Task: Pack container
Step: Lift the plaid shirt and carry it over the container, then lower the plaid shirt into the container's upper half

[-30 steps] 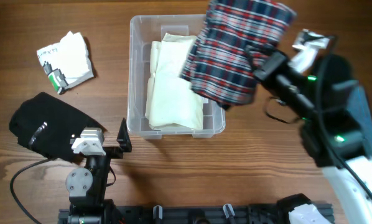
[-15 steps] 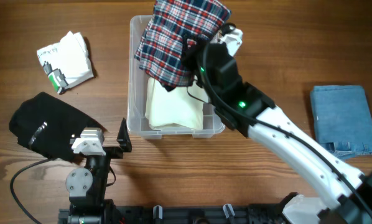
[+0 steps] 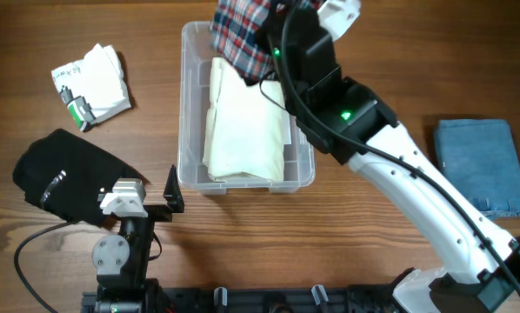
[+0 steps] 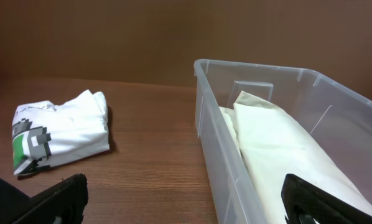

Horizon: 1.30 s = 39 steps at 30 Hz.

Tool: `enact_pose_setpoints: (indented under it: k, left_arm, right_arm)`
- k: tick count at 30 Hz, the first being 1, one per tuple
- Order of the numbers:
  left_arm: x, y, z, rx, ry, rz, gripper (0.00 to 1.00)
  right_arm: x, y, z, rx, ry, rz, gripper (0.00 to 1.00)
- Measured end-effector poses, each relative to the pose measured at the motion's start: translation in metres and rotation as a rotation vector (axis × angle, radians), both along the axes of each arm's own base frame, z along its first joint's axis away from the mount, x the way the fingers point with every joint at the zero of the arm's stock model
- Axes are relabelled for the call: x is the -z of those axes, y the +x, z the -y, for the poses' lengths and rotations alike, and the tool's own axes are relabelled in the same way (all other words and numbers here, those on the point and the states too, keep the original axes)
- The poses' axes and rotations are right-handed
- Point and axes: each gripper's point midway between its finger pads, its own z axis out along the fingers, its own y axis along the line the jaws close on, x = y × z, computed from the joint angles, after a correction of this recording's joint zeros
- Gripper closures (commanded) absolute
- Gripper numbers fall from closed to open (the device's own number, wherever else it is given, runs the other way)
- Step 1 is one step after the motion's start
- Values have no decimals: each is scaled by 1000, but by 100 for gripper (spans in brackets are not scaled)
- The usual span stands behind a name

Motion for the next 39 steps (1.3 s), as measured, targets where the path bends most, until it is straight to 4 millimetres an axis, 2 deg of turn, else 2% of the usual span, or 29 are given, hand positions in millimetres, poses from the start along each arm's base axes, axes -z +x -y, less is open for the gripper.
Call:
enact_pose_setpoints:
  k: [3, 7, 10, 16, 20, 25, 26, 31, 39]
  left_arm:
    - [0, 0, 0, 0, 0, 0, 0]
    - [0, 0, 0, 0, 0, 0, 0]
    - [0, 0, 0, 0, 0, 0, 0]
    - [0, 0, 0, 0, 0, 0, 0]
    - [0, 0, 0, 0, 0, 0, 0]
    - [0, 0, 0, 0, 0, 0, 0]
    - [0, 0, 0, 0, 0, 0, 0]
    - [0, 0, 0, 0, 0, 0, 0]
    - [0, 0, 0, 0, 0, 0, 0]
  right_arm:
    - [-3, 1, 3, 24, 5, 12, 96]
    - [6, 8, -1, 30, 4, 3, 96]
    - [30, 20, -11, 28, 25, -37, 96]
    - [104, 49, -32, 43, 172, -191, 96]
    - [137, 60, -37, 96, 302, -258, 96]
    - [159, 67, -47, 138, 449, -299, 96]
    - [169, 69, -50, 156, 495, -320, 96]
    - [194, 72, -55, 189, 545, -366, 96]
    - [212, 74, -58, 221, 586, -395, 95]
